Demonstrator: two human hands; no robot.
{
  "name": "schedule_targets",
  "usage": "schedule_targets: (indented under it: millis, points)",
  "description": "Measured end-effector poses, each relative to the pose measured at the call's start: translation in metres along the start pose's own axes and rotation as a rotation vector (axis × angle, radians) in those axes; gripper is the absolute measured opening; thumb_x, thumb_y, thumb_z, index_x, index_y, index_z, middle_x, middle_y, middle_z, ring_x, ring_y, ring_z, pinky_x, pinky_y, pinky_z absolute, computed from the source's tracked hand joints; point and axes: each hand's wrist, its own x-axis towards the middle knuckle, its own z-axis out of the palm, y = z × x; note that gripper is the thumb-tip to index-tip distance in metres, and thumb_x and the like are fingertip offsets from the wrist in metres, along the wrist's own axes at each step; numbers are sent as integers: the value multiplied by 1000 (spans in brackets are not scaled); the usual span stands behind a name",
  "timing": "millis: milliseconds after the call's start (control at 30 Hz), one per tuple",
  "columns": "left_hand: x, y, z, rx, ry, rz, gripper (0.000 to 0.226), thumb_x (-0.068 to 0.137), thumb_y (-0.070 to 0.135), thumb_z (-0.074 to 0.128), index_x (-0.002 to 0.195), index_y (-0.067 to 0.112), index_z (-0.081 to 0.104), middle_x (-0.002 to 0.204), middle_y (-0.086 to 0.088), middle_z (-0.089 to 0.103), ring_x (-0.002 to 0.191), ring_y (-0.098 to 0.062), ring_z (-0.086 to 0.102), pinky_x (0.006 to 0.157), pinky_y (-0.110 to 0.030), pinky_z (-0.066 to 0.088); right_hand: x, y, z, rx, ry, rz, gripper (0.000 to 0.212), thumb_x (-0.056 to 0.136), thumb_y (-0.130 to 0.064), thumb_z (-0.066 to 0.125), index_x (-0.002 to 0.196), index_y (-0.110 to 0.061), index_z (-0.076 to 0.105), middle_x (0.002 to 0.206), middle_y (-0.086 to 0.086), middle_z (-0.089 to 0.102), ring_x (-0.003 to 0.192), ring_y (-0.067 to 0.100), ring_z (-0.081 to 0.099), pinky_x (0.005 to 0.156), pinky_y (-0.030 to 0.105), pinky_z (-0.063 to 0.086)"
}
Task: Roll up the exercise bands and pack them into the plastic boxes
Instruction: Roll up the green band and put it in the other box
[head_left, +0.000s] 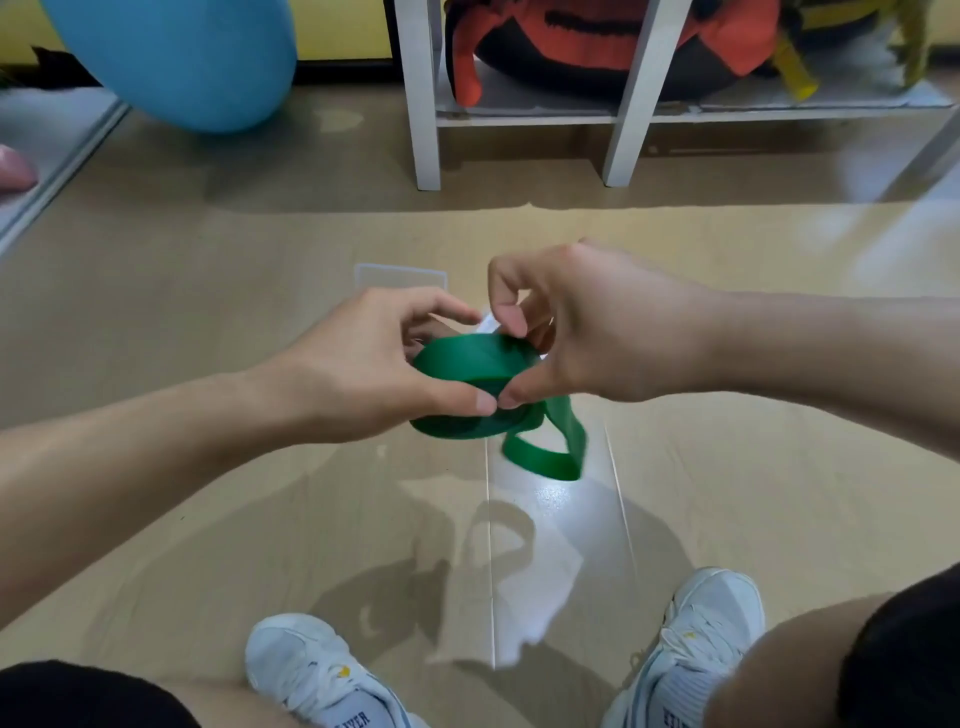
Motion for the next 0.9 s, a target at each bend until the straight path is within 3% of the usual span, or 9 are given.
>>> schedule_targets:
  millis: [167,267,400,567,767,900]
  points:
    - [-6,10,9,159,45,37,31,66,32,92,94,32,80,84,14,78,78,-4,75,77,-39,63,-2,-9,8,-175,27,-56,49,70,-37,88,76,-30,40,89,-6,73,81,12,64,65,33,53]
    - [-5,9,3,63,58,8,28,67,20,92,93,25,82,82,7,80,79,-12,77,80,-43,64,-4,-8,7,-62,41,-40,48,70,-34,90,78,-31,43,91,-13,72,86,12,68,70,29,55]
    - [-5,8,-4,-125,35,-53,33,68,6,90,97,18,82,86,-2,81,87,-24,78,88,-49,62,-2,3,1,183,37,-18,46,65,-30,95,81,-25,52,92,-8,77,87,11,74,77,31,60]
    - [-2,2,-5,-297,42,-77,32,69,3,86,98,16,80,87,-5,81,81,-24,78,65,-30,62,0,22,-3,340,21,6,32,66,-23,93,76,-18,63,97,3,78,89,12,76,80,38,63]
    - [2,1,-9,-473,47,-52,41,60,14,83,101,9,78,97,-12,80,94,-34,77,81,-43,64,2,35,-6,417,20,1,38,64,-13,91,85,-9,60,91,10,76,87,17,76,76,41,64]
    - [6,-6,-9,-491,33,-58,41,58,7,91,95,13,77,100,-12,80,99,-36,75,87,-48,62,2,36,-7,381,50,35,37,66,-14,92,87,-9,62,88,5,77,84,16,76,74,38,63]
